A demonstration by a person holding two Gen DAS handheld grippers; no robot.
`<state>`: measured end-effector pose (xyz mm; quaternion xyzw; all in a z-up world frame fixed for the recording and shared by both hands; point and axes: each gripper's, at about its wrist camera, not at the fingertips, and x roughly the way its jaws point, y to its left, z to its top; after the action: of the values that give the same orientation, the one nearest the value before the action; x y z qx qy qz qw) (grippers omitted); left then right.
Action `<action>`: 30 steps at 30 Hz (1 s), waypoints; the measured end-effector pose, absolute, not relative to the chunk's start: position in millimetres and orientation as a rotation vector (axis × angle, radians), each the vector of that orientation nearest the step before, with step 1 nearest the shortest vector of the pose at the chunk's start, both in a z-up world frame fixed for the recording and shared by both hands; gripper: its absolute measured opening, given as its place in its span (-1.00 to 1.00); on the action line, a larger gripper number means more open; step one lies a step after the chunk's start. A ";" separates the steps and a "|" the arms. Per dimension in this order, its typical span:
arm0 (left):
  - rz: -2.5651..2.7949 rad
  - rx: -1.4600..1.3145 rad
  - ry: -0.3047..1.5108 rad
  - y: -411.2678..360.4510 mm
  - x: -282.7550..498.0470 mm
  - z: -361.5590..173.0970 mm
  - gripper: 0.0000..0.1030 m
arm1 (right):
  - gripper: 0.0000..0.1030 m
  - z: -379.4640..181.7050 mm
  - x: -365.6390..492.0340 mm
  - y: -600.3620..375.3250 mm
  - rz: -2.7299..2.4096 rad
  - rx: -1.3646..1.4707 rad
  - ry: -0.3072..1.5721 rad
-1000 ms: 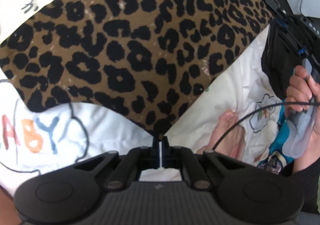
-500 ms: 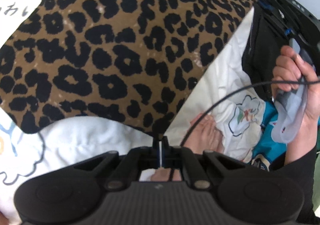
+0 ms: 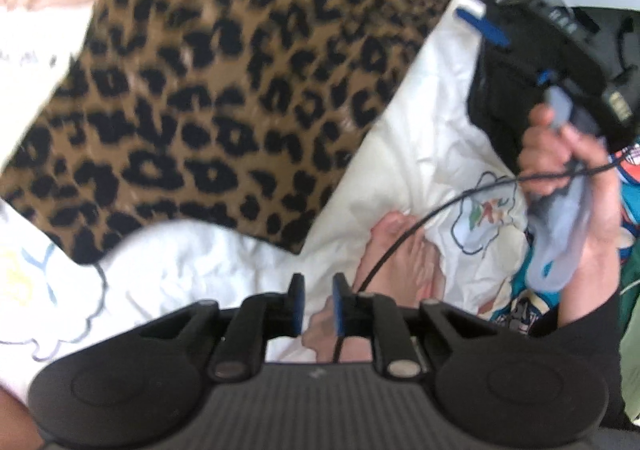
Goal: Fold clothes
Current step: 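Open both grippers to release the folded skirt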
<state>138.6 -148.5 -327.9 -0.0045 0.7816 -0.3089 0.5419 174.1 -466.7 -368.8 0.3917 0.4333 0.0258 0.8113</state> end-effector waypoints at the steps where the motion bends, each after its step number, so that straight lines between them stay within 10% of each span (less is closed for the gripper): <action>1: -0.740 0.007 1.843 -151.8 140.9 -323.2 -0.71 | -0.26 -368.4 170.6 -466.5 0.056 0.842 0.926; 17: -0.761 0.241 1.604 -188.6 207.7 -301.3 -0.41 | -0.26 -372.0 141.3 -455.6 0.065 0.853 0.974; 30: -0.786 0.327 1.388 -208.8 257.4 -319.2 0.23 | -0.11 -381.2 130.3 -445.3 0.032 0.788 1.023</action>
<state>257.4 -208.8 -319.2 0.1459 0.6199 -0.3510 0.6865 130.3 -445.3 -381.2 0.3672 0.4767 0.0150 0.7985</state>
